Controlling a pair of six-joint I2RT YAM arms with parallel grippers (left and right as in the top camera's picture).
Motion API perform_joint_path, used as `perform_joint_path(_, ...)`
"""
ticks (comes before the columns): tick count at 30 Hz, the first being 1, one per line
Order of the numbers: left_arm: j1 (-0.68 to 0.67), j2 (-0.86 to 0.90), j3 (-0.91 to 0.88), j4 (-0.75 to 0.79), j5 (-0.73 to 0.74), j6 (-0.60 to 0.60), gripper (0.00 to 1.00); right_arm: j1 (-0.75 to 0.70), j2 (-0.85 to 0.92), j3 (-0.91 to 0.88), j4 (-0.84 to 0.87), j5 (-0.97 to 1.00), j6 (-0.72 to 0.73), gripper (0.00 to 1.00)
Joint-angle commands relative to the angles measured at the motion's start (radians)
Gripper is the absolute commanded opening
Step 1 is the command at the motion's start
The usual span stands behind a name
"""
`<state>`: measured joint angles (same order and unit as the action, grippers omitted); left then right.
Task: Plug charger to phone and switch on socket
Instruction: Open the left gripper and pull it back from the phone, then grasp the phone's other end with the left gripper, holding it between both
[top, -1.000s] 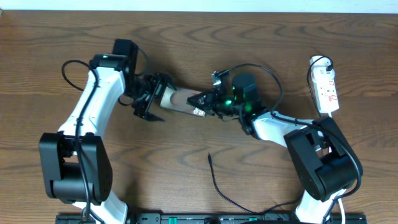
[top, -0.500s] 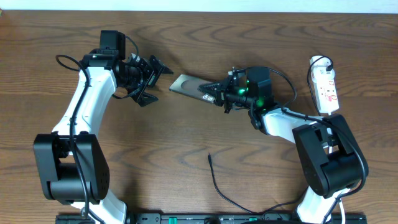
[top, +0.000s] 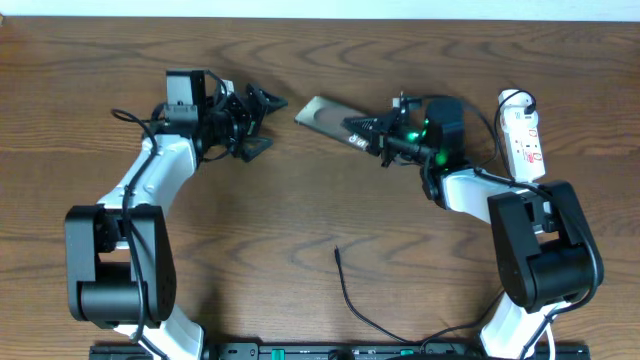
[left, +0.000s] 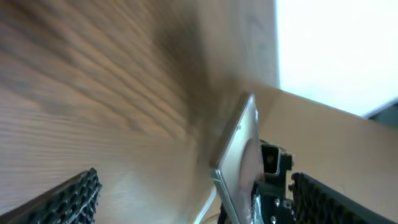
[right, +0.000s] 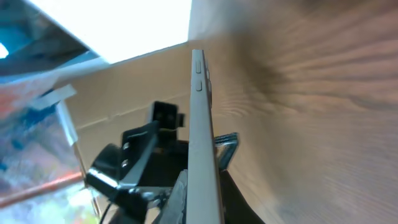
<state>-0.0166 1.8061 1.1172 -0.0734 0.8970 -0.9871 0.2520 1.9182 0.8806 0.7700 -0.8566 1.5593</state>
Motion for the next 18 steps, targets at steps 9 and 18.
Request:
perform_joint_path(9,0.002,-0.013,-0.100,0.343,0.117,-0.277,1.00,0.019,-0.006,0.009,0.061,-0.051,-0.041,0.01)
perform_joint_path(18,-0.003,-0.013,-0.201,0.671,0.104,-0.426,1.00,0.071,-0.006,0.009,0.167,0.030,0.044,0.01)
